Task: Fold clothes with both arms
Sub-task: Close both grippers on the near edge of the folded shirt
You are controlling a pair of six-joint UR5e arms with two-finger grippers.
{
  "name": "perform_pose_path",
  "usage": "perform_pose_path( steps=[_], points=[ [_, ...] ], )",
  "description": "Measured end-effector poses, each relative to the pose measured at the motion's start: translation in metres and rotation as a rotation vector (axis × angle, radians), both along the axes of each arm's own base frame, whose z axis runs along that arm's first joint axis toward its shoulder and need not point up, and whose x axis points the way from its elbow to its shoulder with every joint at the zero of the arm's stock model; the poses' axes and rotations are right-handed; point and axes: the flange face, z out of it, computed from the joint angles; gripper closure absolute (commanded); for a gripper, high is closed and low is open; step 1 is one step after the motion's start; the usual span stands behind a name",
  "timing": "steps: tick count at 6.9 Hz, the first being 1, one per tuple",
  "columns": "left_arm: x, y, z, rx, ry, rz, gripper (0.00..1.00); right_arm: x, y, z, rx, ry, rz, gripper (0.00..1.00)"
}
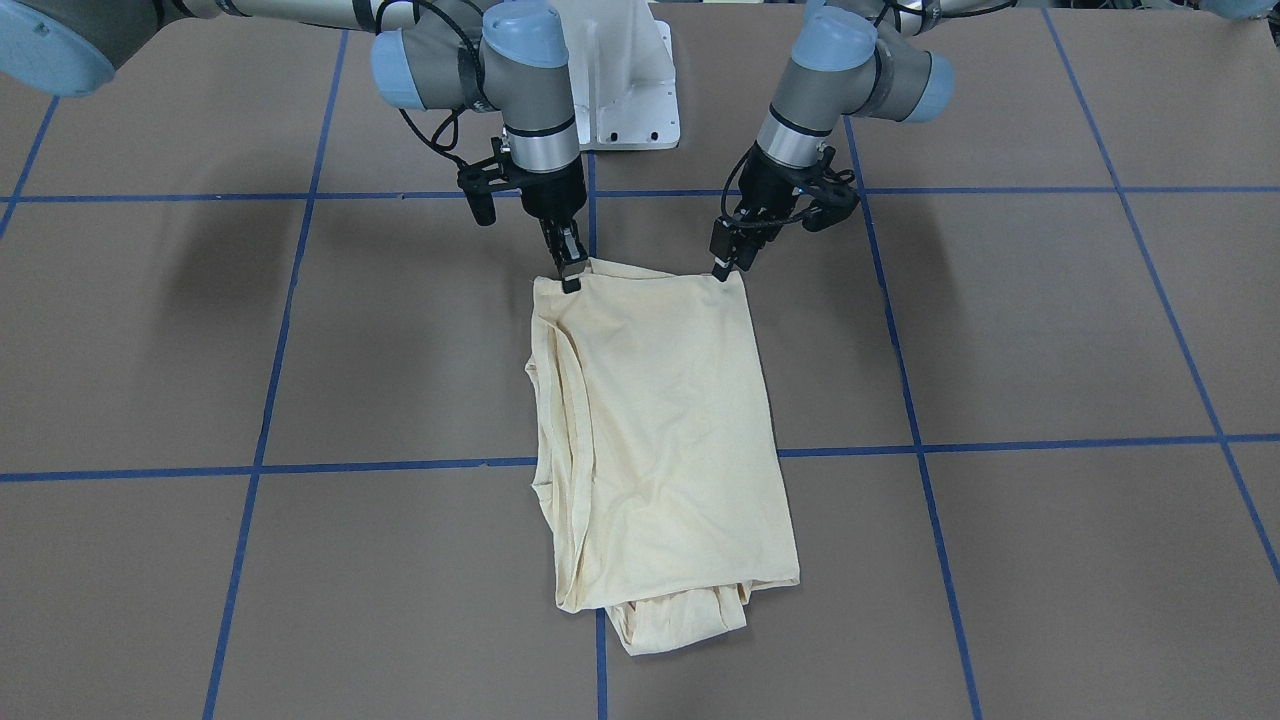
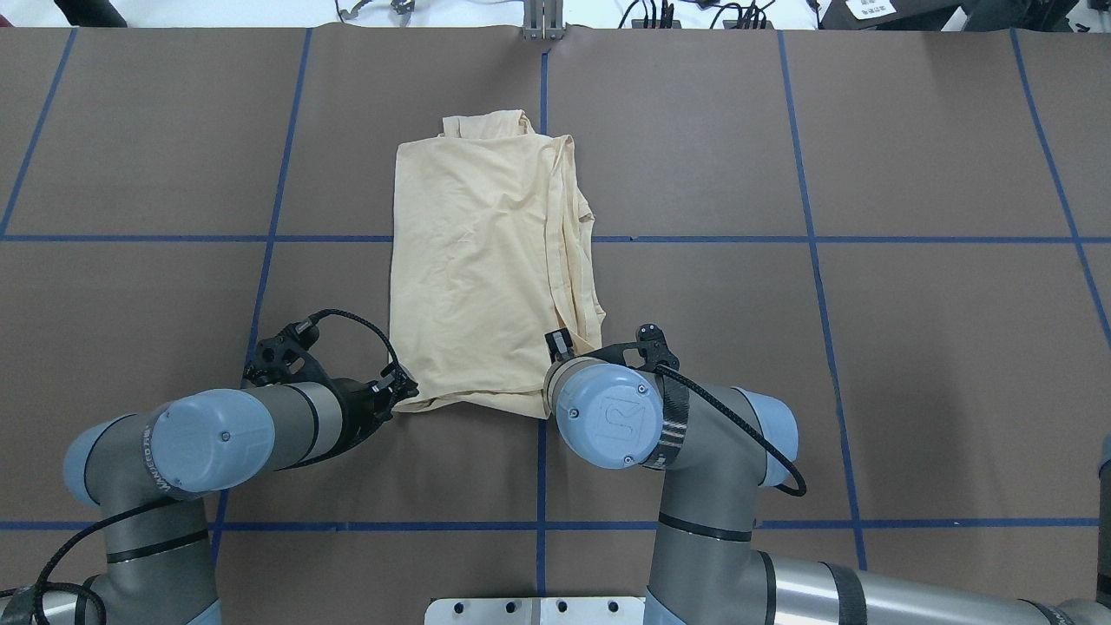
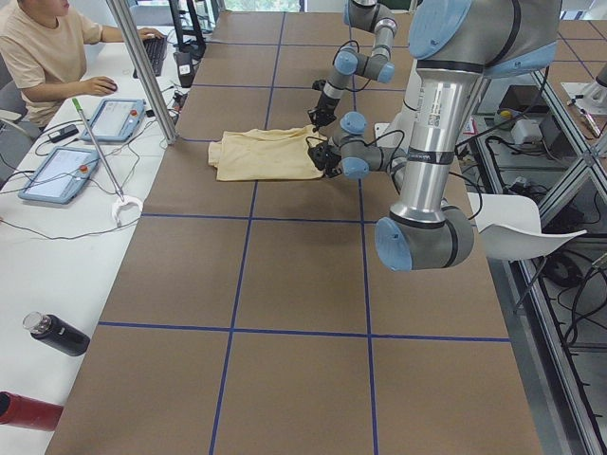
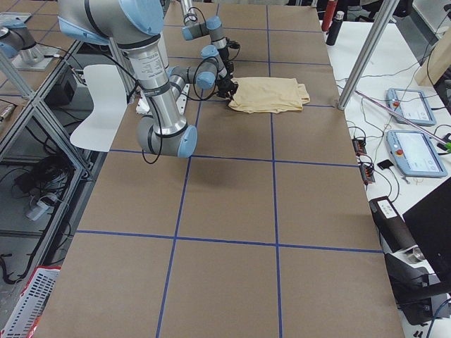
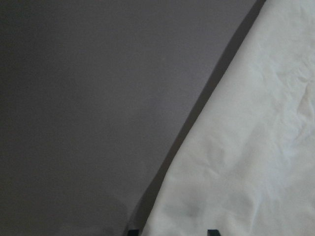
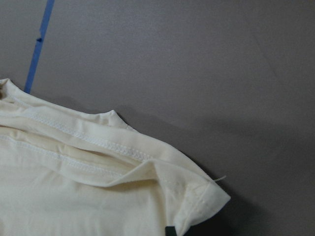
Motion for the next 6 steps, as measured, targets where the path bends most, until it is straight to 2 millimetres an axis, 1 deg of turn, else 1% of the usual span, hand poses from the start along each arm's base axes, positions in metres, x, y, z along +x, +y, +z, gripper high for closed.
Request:
perform_pose_path(
  steps=[2,4,5,6],
  points=[
    [0.0003,-0.0001,0.0018,-0.001,-0.004,0.0,0.49,0.0001,-0.0004,-0.0007,0.0,-0.001,0.001,1.0],
    [0.0027,-0.0009,0.0032,-0.003,-0.007,0.0,0.51,0.0,-0.0002,-0.0013,0.001,-0.002,0.0,1.0],
    [0.0033,-0.001,0.0039,-0.003,-0.009,0.001,0.7,0.0,-0.0003,-0.0016,0.001,-0.002,0.0,1.0],
    [0.0035,-0.0011,0.0044,-0.004,-0.009,0.0,1.0,0.0,-0.0004,-0.0017,0.001,-0.003,0.0,1.0]
  ],
)
